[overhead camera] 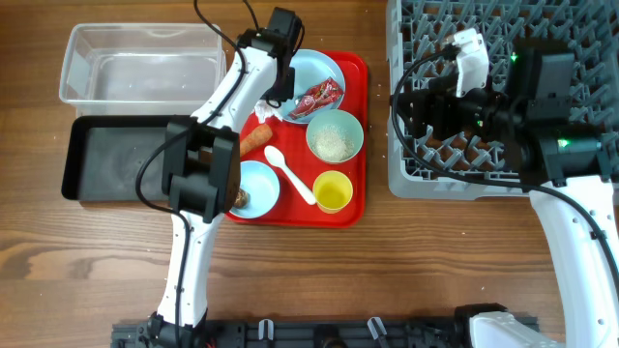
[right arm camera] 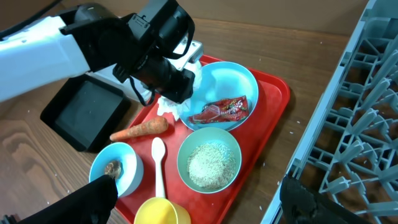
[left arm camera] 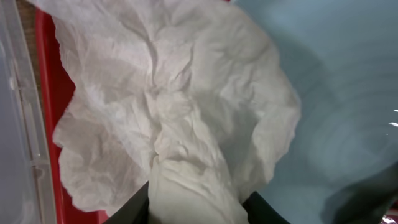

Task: Sort waste into correct bins and load items into the dishwasher rack
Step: 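Grasp the white tissue on the blue plate with the left gripper, then carry the tissue to the clear bin and release it, then grasp the red strawberry-cake wrapper on the plate with the left gripper, then move the wrapper to the clear bin and release it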

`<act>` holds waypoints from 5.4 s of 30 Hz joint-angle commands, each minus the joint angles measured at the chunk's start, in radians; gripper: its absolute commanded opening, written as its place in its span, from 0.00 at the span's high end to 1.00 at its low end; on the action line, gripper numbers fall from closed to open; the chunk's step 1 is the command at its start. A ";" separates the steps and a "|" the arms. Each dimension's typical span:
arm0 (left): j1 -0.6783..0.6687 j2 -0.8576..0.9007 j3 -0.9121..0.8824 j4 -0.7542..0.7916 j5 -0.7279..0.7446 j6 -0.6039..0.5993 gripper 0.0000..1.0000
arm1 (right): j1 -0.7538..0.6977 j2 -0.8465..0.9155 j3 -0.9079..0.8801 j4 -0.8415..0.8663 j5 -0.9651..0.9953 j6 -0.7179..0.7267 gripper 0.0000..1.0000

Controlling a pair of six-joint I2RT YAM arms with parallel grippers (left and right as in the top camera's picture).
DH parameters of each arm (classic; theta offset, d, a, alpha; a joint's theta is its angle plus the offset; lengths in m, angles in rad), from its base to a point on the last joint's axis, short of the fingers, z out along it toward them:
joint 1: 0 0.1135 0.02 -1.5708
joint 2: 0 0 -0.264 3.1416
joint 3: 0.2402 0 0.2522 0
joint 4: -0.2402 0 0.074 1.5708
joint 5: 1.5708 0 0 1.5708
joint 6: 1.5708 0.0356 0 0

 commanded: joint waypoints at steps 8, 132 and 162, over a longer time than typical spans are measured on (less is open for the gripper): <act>-0.001 -0.122 0.007 0.000 -0.024 -0.002 0.96 | -0.002 0.014 0.021 0.006 -0.006 -0.017 0.13; -0.070 -0.002 0.052 0.049 0.266 0.392 0.10 | -0.002 0.076 0.021 -0.025 -0.006 0.010 0.04; -0.002 -0.213 0.053 0.123 0.168 0.286 0.96 | -0.002 0.076 0.021 -0.035 -0.006 0.016 0.04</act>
